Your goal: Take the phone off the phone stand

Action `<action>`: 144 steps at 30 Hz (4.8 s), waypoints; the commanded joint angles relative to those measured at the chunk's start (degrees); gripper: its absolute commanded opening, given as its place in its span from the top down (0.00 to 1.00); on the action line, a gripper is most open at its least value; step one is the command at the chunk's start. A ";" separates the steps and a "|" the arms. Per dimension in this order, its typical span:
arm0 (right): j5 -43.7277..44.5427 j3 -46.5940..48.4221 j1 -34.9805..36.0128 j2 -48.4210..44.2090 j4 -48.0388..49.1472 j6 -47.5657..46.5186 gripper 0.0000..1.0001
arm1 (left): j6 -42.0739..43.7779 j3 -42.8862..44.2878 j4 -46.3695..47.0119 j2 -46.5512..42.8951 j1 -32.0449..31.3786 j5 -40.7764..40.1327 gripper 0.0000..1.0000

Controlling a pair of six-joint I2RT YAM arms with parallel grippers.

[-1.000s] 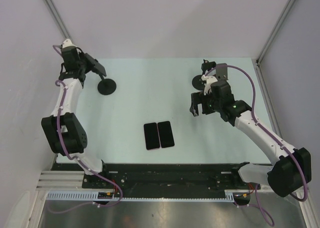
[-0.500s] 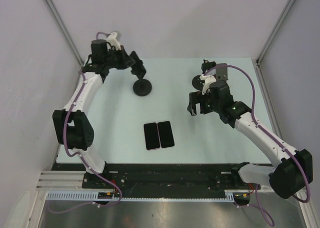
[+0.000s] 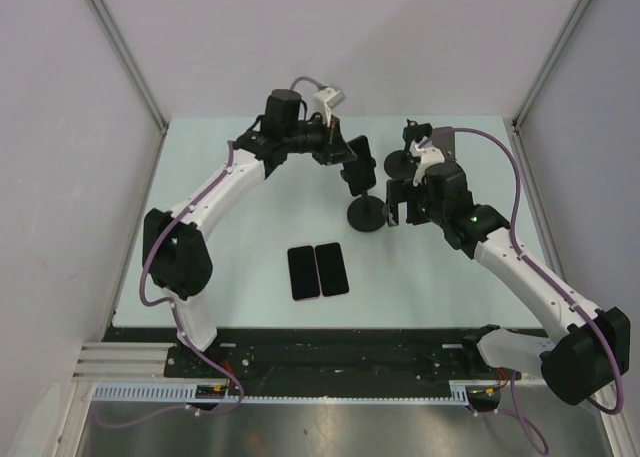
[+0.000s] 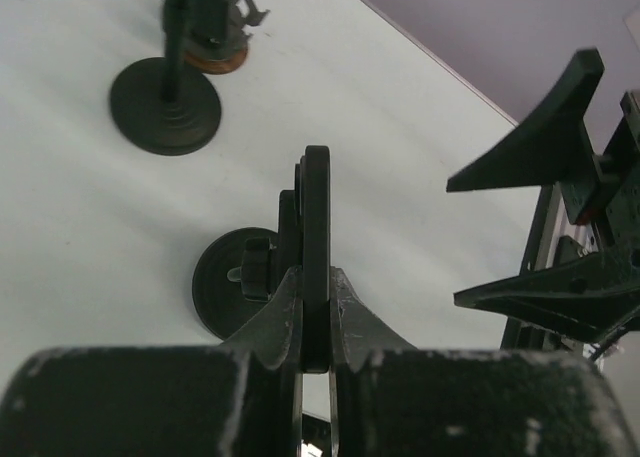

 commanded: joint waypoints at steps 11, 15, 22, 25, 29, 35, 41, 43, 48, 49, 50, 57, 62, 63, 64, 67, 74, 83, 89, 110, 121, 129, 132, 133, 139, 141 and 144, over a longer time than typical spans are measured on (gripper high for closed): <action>2.04 -0.04 -0.48 -6.90 6.31 -1.98 0.00 | 3.85 2.77 5.13 -2.34 -8.52 0.40 0.76; 1.51 0.05 -0.22 -6.55 11.14 -2.86 0.00 | 2.52 1.37 4.95 -4.09 -8.61 -0.57 0.48; 1.78 0.05 -0.04 -5.85 16.60 -3.92 0.00 | 0.24 -0.48 4.25 -9.45 -8.61 -4.08 0.09; 1.78 0.05 0.40 -5.15 19.85 -4.09 0.00 | -0.12 -2.41 3.55 -13.40 -8.35 -9.26 0.00; 2.66 0.05 1.80 -3.57 23.54 -4.88 0.00 | -0.29 -7.93 3.28 -19.20 -7.65 -17.69 0.00; 3.45 0.14 2.51 -0.23 30.13 -5.67 0.00 | 0.24 -19.81 3.28 -29.31 -7.47 -31.94 0.00; 2.41 0.32 2.42 2.58 32.42 -7.61 0.00 | -0.38 -27.90 3.46 -34.59 -7.47 -36.35 0.00; 1.43 0.49 2.51 3.38 32.42 -8.57 0.00 | -1.34 -29.13 3.37 -34.94 -7.47 -35.73 0.00; -0.60 0.58 2.42 6.10 31.11 -8.49 0.00 | -1.88 -30.45 3.72 -34.59 -7.73 -34.85 0.00; -0.51 0.58 2.42 6.45 30.76 -8.49 0.00 | -1.88 -30.89 3.98 -34.51 -7.82 -34.76 0.00; -0.25 0.58 2.51 6.63 30.06 -8.49 0.00 | -1.79 -31.07 3.99 -34.50 -7.82 -34.59 0.00; -0.16 0.58 2.42 8.21 28.47 -9.02 0.11 | -1.70 -31.95 5.92 -32.58 -8.96 -32.39 0.00; -0.68 0.58 2.42 8.39 27.86 -9.10 0.27 | -1.70 -32.04 7.85 -30.82 -10.02 -30.72 0.00; -0.94 0.58 2.42 8.21 27.85 -9.10 0.30 | -1.70 -32.04 8.37 -30.47 -10.19 -30.37 0.00; -1.12 0.58 2.42 7.95 27.77 -9.10 0.40 | -1.61 -32.21 9.34 -29.68 -10.54 -29.67 0.00; -1.12 0.58 2.51 6.81 27.68 -8.23 0.62 | -1.61 -32.82 12.58 -27.75 -11.68 -28.96 0.00; -0.25 0.58 2.77 5.49 27.50 -6.39 1.00 | -2.84 -35.72 24.97 -23.17 -14.50 -25.37 0.00; 0.02 0.58 2.86 5.05 25.83 -1.55 1.00 | -3.46 -37.93 37.46 -16.93 -14.85 -22.55 0.03; 1.07 0.58 2.86 4.96 25.13 -0.58 1.00 | -4.33 -35.38 41.16 -11.84 -14.94 -20.53 0.18; -0.24 0.58 2.77 5.05 24.34 -1.37 1.00 | -10.49 -34.50 45.65 -10.60 -13.80 -17.71 0.85; -10.70 0.58 -2.85 3.47 20.03 -2.33 1.00 | -9.96 -35.99 46.61 -10.43 -8.70 -6.48 1.00; -19.13 0.58 -5.23 3.55 19.24 -4.97 1.00 | -10.22 -33.88 46.70 -8.23 -5.27 3.46 0.99; -21.60 0.58 -5.93 3.64 19.50 -4.53 1.00 | -10.93 -33.36 46.70 -7.35 -3.96 5.58 1.00; -22.12 0.58 -6.02 3.64 19.50 -4.45 1.00 | -11.01 -33.27 46.70 -7.17 -3.78 5.93 0.99; -25.20 0.58 -6.28 3.64 21.17 -3.57 1.00 | -12.33 -32.21 46.70 -5.86 -3.16 8.65 0.81; -26.26 0.58 -6.28 3.73 21.88 -3.39 1.00 | -12.51 -32.04 46.61 -5.59 -3.25 9.53 0.77; -26.52 0.58 -6.28 3.99 22.32 -2.95 1.00 | -12.60 -32.12 46.61 -5.15 -3.16 10.24 0.72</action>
